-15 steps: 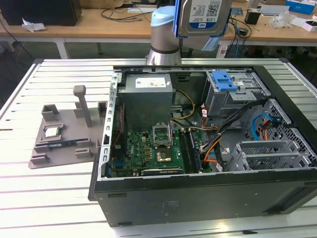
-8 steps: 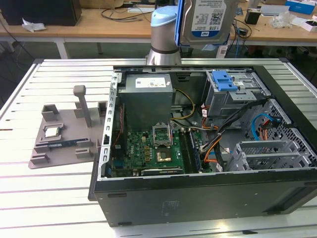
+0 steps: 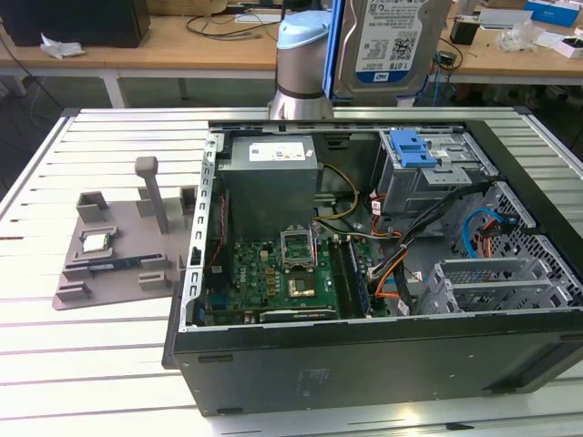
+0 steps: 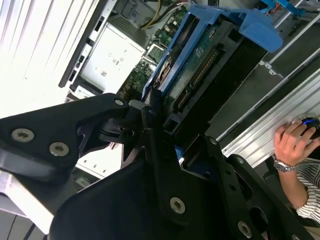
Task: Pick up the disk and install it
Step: 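Pick up the disk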
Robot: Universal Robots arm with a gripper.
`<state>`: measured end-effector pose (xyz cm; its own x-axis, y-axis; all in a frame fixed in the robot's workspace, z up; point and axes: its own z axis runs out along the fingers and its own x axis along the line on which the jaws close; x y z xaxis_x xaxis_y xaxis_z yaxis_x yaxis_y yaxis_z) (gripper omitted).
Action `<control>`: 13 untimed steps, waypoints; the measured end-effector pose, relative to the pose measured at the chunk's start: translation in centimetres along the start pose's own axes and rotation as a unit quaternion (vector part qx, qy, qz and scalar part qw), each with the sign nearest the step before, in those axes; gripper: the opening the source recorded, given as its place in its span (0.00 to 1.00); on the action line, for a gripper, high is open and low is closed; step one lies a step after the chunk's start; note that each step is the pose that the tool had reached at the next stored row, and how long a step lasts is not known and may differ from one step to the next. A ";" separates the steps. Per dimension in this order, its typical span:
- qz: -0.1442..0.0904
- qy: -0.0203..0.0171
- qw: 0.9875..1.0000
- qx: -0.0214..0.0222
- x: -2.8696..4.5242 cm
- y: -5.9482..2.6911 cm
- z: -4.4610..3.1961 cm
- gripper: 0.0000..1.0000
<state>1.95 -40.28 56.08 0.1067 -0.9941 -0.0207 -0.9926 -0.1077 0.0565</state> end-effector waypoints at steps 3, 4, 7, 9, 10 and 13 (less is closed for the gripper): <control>0.000 0.000 1.000 0.000 0.83 0.08 0.19 0.37; 0.000 0.000 1.000 0.000 1.21 0.11 0.26 0.37; 0.000 0.000 1.000 0.000 2.03 0.19 0.44 0.37; 0.000 0.000 1.000 0.000 2.66 0.25 0.56 0.37; 0.000 0.000 1.000 0.000 2.98 0.28 0.62 0.37; 0.000 0.000 1.000 0.000 3.88 0.37 0.79 0.37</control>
<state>1.95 -44.16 55.24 0.1061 -0.9942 -0.0202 -0.9926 -0.1071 0.0566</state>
